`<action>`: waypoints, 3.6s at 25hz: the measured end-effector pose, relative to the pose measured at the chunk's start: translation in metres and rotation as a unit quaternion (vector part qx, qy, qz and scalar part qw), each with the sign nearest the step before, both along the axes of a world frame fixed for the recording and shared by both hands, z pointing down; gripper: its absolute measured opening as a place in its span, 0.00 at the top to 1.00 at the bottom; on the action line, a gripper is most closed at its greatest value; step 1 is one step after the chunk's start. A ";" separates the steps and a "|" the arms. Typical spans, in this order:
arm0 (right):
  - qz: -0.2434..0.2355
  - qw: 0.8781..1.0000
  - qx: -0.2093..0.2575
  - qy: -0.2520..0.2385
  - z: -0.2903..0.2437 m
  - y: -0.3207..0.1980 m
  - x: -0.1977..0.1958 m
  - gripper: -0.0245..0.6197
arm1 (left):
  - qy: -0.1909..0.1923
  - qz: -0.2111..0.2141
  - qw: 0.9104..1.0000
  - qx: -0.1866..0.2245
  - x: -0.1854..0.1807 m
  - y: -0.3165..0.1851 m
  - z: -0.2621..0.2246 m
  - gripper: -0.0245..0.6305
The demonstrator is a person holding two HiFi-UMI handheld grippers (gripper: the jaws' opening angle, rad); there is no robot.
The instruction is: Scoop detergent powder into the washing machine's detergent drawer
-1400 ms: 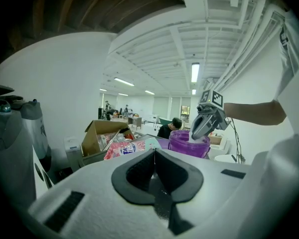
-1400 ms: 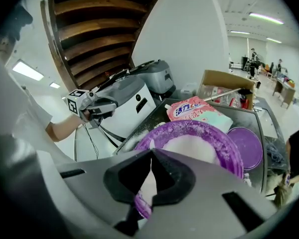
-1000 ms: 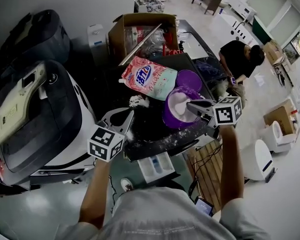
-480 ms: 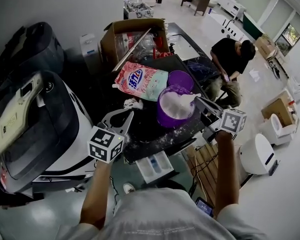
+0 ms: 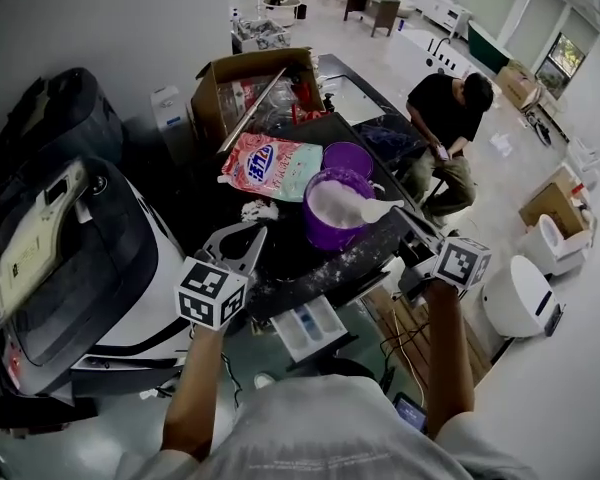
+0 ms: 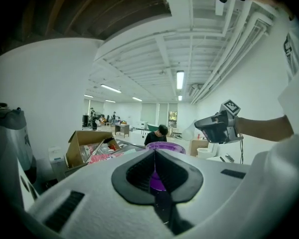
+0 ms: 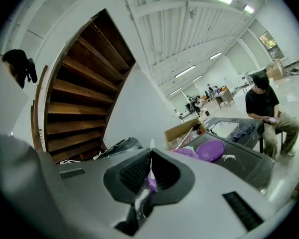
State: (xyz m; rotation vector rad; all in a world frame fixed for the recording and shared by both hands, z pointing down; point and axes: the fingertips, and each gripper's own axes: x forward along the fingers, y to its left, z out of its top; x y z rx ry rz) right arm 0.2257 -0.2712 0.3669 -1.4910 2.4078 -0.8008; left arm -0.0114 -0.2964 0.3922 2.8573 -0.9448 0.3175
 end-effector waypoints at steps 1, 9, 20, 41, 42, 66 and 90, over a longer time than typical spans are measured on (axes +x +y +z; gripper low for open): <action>0.002 1.000 0.000 -0.002 0.000 0.007 -0.002 0.95 | 0.001 0.003 1.000 0.000 0.001 0.005 0.000 0.95; 0.009 1.000 -0.018 -0.011 0.016 0.061 -0.016 0.95 | 0.008 0.012 1.000 -0.018 -0.012 0.040 0.019 0.95; -0.102 0.993 -0.027 -0.048 0.034 0.077 -0.022 0.95 | 0.006 -0.108 0.994 -0.028 -0.033 0.083 0.026 0.95; -0.337 0.935 -0.112 -0.002 0.150 0.107 -0.069 0.95 | -0.031 -0.269 0.959 -0.080 0.008 0.213 0.105 0.95; -0.343 0.932 -0.116 0.001 0.154 0.108 -0.074 0.95 | -0.030 -0.274 0.958 -0.084 0.007 0.217 0.110 0.95; -0.437 0.822 0.009 0.364 0.233 0.121 -0.133 0.95 | -0.034 -0.297 0.947 -0.121 -0.020 0.224 0.169 0.95; -0.466 0.682 0.153 0.543 0.255 0.126 -0.149 0.95 | 0.004 -0.325 0.935 -0.145 -0.036 0.248 0.184 0.95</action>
